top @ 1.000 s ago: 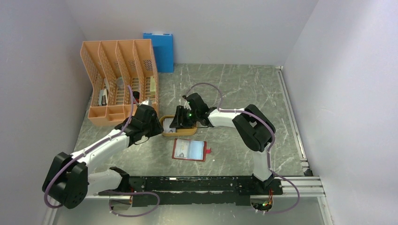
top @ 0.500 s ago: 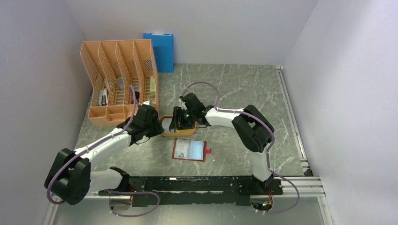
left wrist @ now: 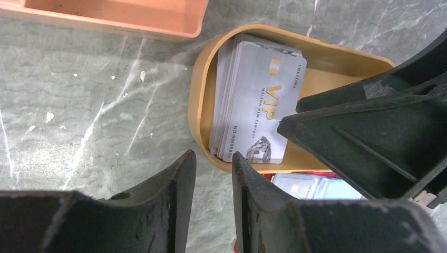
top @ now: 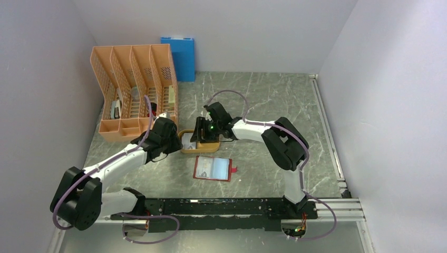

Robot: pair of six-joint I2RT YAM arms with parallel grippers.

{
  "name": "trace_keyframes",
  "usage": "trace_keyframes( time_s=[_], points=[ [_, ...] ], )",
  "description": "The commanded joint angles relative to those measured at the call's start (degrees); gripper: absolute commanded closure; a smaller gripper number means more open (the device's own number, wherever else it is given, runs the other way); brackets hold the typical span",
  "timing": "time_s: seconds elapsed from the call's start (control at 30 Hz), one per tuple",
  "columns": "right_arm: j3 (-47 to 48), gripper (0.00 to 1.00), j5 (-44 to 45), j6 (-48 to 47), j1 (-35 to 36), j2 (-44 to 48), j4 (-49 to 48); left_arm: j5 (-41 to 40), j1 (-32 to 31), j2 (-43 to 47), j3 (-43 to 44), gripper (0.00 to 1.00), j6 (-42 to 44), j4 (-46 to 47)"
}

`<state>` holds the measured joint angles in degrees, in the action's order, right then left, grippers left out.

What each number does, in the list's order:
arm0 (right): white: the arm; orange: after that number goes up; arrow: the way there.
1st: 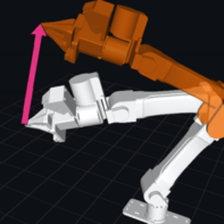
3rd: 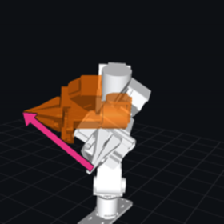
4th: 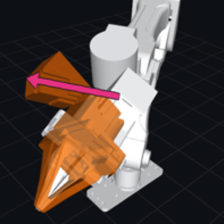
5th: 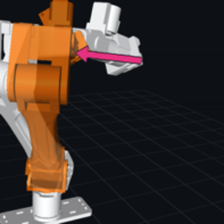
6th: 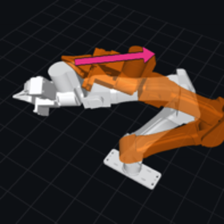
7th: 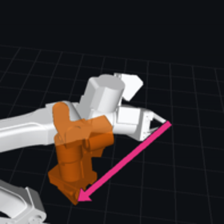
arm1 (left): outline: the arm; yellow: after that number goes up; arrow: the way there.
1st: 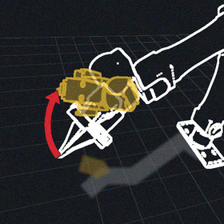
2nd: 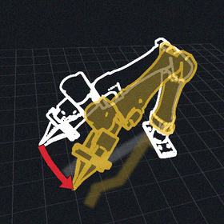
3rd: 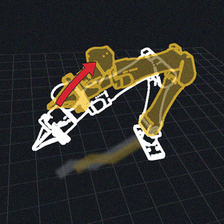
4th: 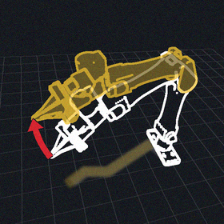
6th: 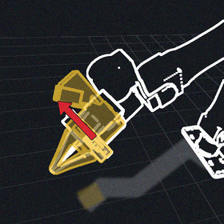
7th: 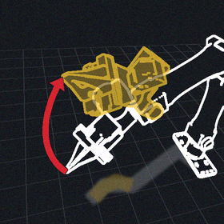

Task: Put the credit cards into the card holder
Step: Pick up the credit card from the storage box.

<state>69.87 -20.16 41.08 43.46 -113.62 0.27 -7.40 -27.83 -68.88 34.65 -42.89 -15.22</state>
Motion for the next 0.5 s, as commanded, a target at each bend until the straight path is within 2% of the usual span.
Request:
trace_keyframes(
  time_s=[0.0, 0.23, 0.47],
  points=[
    [2.0, 0.42, -0.3, 0.0, 0.2, -3.1, -0.5, -1.3, 0.7, -1.2, 1.4, 0.64, -0.4, 1.0],
    [1.8, 0.51, -0.1, -0.3, 0.1, -4.5, 1.9, -1.1, 1.1, -3.1, 1.7, 0.64, -0.6, 1.4],
    [-0.6, 0.71, -0.4, 0.5, -0.8, -3.7, 0.4, -1.1, 1.6, -3.8, 1.7, 0.65, -0.4, 1.3]
  ],
)
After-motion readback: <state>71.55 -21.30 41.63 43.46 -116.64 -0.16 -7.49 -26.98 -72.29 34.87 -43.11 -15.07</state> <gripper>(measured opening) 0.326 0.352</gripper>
